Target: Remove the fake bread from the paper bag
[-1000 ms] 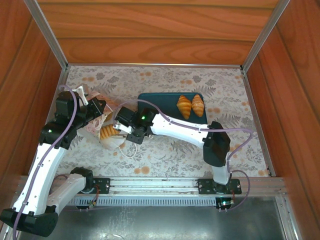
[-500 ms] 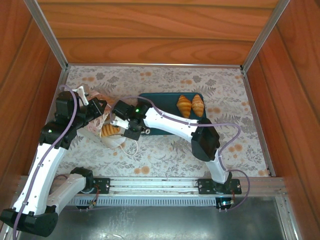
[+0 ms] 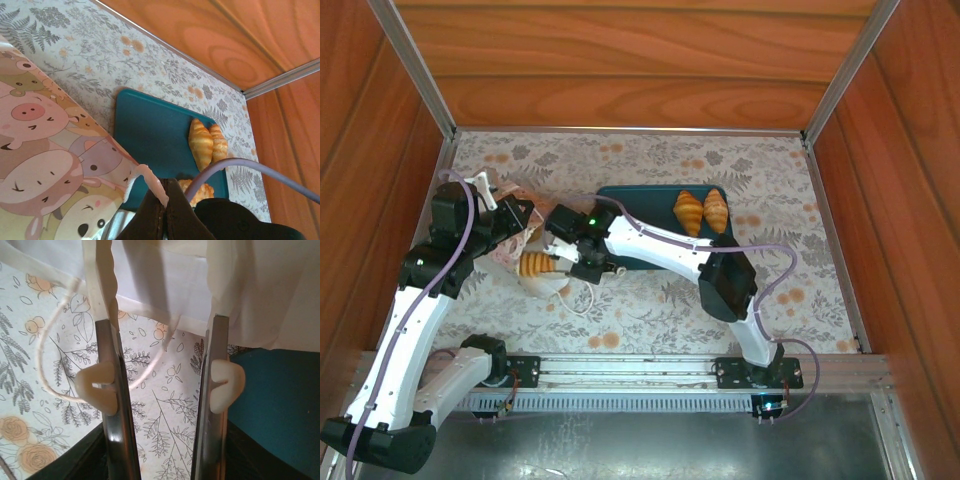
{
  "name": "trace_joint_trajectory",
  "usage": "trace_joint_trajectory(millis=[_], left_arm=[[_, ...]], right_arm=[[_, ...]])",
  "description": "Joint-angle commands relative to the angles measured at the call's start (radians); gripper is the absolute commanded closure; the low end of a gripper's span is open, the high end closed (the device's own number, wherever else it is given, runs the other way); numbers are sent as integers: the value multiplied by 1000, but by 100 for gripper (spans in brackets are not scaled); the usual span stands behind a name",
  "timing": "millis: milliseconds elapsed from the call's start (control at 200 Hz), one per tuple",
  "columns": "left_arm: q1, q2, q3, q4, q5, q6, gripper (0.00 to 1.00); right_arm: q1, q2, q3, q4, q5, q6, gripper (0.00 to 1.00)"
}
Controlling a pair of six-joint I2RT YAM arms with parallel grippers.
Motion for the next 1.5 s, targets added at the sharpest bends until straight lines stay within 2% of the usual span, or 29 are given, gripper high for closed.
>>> trace_joint_trajectory(millis=[0, 190, 355, 565, 925, 1185, 1499], left_arm=[[4, 3, -6, 38, 10, 1, 100], [4, 14, -7, 42, 15, -3, 100], [4, 19, -9, 45, 21, -5, 100], [3, 17, -8, 47, 25, -7, 100], [1, 5, -12, 48, 27, -11, 100], [1, 8, -7, 50, 29, -10, 100], [2, 10, -3, 49, 32, -10, 100]], right_arm=[[0, -61, 14, -69, -7, 124, 47], [3, -63, 3, -122, -104, 258, 47], [4, -104, -58, -95, -149, 301, 45], [4, -162, -111, -7, -72, 208, 39], [2, -75, -13, -9, 46, 34, 37], [-4, -46, -20, 66, -6, -19, 37], [-9, 20, 16, 28, -16, -17, 36]])
